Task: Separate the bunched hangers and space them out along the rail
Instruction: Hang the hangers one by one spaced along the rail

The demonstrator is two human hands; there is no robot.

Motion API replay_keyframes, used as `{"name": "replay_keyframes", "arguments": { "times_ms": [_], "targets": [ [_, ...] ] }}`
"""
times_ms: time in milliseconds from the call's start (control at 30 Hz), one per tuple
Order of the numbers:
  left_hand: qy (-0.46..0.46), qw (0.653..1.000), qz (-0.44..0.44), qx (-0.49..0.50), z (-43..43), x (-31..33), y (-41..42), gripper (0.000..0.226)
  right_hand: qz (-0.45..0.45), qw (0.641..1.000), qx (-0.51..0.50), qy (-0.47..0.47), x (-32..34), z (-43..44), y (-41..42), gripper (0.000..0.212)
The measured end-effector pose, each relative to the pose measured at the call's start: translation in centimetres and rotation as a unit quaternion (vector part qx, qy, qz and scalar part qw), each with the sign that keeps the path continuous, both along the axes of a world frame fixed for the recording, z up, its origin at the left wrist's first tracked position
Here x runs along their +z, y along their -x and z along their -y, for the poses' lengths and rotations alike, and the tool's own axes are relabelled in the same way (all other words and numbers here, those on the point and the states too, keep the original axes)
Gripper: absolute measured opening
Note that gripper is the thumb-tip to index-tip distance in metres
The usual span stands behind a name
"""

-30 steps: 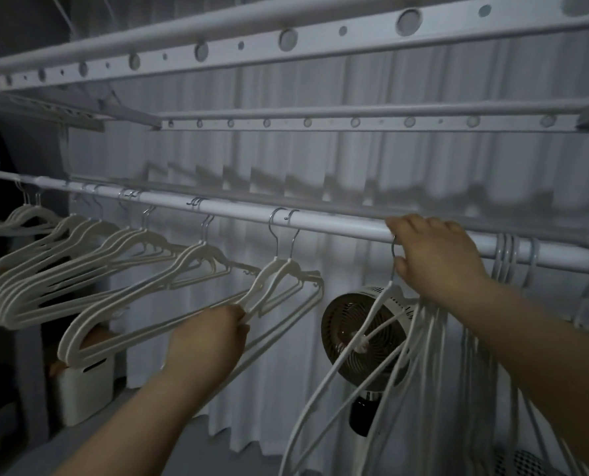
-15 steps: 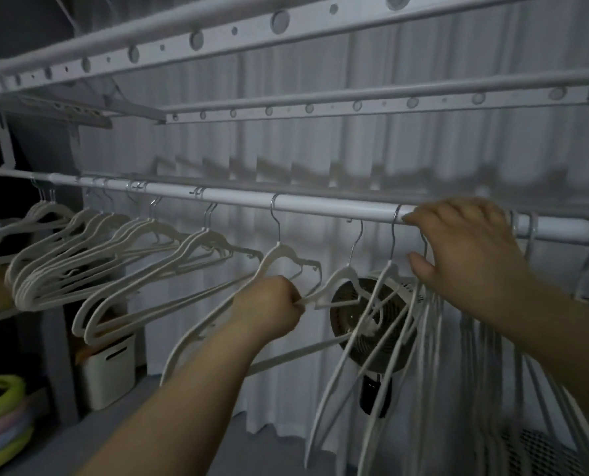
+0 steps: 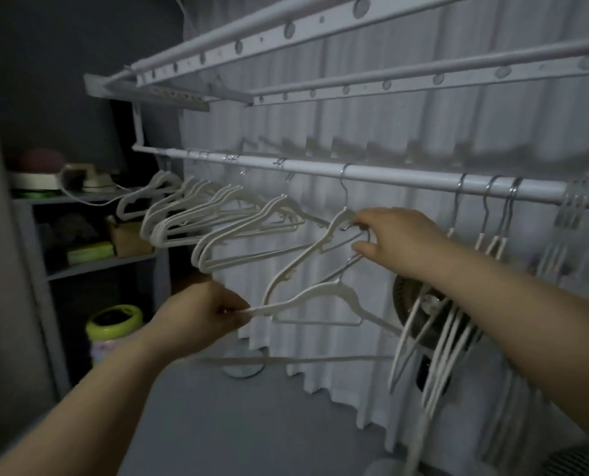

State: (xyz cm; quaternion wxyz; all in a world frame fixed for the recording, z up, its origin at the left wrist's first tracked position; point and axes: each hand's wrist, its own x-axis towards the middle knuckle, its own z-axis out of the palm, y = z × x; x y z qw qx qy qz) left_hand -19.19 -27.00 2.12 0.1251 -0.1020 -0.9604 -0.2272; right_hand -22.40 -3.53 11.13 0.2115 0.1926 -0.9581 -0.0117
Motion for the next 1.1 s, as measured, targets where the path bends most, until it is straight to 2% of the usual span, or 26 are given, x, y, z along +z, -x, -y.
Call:
{"name": "replay_keyframes", "arguments": {
  "times_ms": [67,133,200,300,367,433,500,600,667,733,867,900,1033,1100],
  "targets": [
    [0.02,1.0,-0.004,-0.021,2.3,-0.3,-1.5,0.01,0.079,0.993,0.053,0.076,0.0,1.4,-0.3,0.016],
    [0.026,0.999,-0.005,-0.045,4.6,-0.9,-2.8,0.008,0.202,0.96,0.111,0.159,0.1,2.8,-1.4,0.024],
    [0.008,0.999,0.003,-0.035,7.2,-1.4,-4.1,0.013,0.285,0.924,0.146,0.21,0.0,4.8,-2.9,0.028],
    [0.002,1.0,0.002,0.01,11.1,-1.8,-6.2,0.018,0.324,0.885,0.179,0.284,-0.7,8.9,-5.1,0.022],
    [-0.001,0.998,-0.035,0.056,13.5,-2.1,-7.7,0.025,0.335,0.855,0.186,0.348,-1.2,11.9,-6.4,0.014],
    [-0.034,0.992,-0.068,0.097,15.3,-2.5,-9.3,0.03,0.362,0.815,0.183,0.415,-1.4,14.7,-7.6,0.013],
    [-0.081,0.989,-0.072,0.096,16.3,-2.8,-10.9,0.031,0.396,0.767,0.182,0.47,-1.6,17.3,-8.8,0.014],
    [-0.183,0.981,0.018,0.061,16.1,-2.9,-13.8,0.032,0.428,0.688,0.199,0.551,-1.9,20.7,-10.5,0.018],
    [-0.227,0.97,0.079,0.023,15.6,-2.9,-15.4,0.028,0.428,0.656,0.209,0.586,-2.3,22.6,-11.5,0.018],
    [-0.26,0.957,0.13,-0.009,15.1,-3.0,-17.1,0.027,0.428,0.633,0.21,0.609,-2.8,24.0,-12.5,0.019],
    [-0.255,0.952,0.171,-0.01,15.4,-3.4,-18.0,0.067,0.437,0.598,0.22,0.634,-3.4,25.8,-13.9,0.019],
    [-0.239,0.954,0.181,-0.007,15.5,-3.6,-17.9,0.068,0.44,0.593,0.223,0.636,-3.6,26.0,-14.2,0.02],
    [-0.161,0.97,0.185,-0.004,15.4,-4.5,-17.4,0.038,0.439,0.586,0.212,0.647,-4.1,25.1,-15.2,0.02],
    [-0.13,0.975,0.18,-0.003,14.7,-4.7,-17.0,0.024,0.435,0.598,0.205,0.641,-4.2,24.1,-15.0,0.034]
  ]
}}
